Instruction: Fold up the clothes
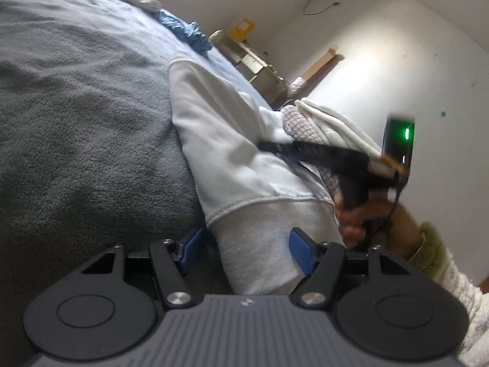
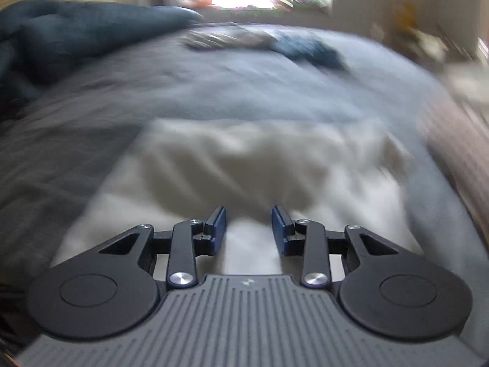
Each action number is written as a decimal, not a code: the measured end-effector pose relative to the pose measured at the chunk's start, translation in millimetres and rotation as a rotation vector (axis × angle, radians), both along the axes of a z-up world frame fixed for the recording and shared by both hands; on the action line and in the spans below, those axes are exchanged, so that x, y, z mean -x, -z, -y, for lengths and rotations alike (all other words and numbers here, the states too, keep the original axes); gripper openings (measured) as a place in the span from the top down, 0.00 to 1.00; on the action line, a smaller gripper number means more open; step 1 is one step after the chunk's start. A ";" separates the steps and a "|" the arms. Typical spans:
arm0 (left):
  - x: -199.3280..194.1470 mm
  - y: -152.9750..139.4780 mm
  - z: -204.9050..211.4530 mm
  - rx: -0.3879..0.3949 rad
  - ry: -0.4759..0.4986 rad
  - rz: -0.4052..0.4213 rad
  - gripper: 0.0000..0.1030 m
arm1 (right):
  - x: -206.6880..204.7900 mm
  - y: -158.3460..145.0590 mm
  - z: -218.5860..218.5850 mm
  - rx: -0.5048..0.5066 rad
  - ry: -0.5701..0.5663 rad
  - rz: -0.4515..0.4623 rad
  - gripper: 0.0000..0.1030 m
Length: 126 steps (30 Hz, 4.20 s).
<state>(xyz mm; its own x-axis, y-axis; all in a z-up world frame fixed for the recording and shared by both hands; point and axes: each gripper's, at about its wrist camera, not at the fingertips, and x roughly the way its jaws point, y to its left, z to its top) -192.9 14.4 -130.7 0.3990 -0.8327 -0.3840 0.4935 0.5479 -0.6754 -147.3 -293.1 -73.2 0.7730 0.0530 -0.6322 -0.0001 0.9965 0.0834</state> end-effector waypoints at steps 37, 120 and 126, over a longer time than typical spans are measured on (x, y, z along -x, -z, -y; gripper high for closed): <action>-170.7 -35.8 50.3 -0.236 -0.366 0.069 0.39 | -64.9 0.6 160.5 -0.466 0.213 0.138 0.90; -6.5 40.9 8.0 0.224 0.004 -0.196 0.68 | -71.8 -52.1 -134.6 0.123 -0.348 -0.176 0.53; 1.0 44.8 14.8 0.205 0.058 -0.204 0.81 | -71.7 -52.5 -141.7 0.125 -0.344 -0.192 0.53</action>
<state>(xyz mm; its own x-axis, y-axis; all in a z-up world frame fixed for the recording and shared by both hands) -193.9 -0.4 -175.5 0.2801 -0.9205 -0.2724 0.3628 0.3642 -0.8578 -75.7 -151.4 -20.7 0.5912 0.2016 -0.7809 -0.3316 0.9434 -0.0074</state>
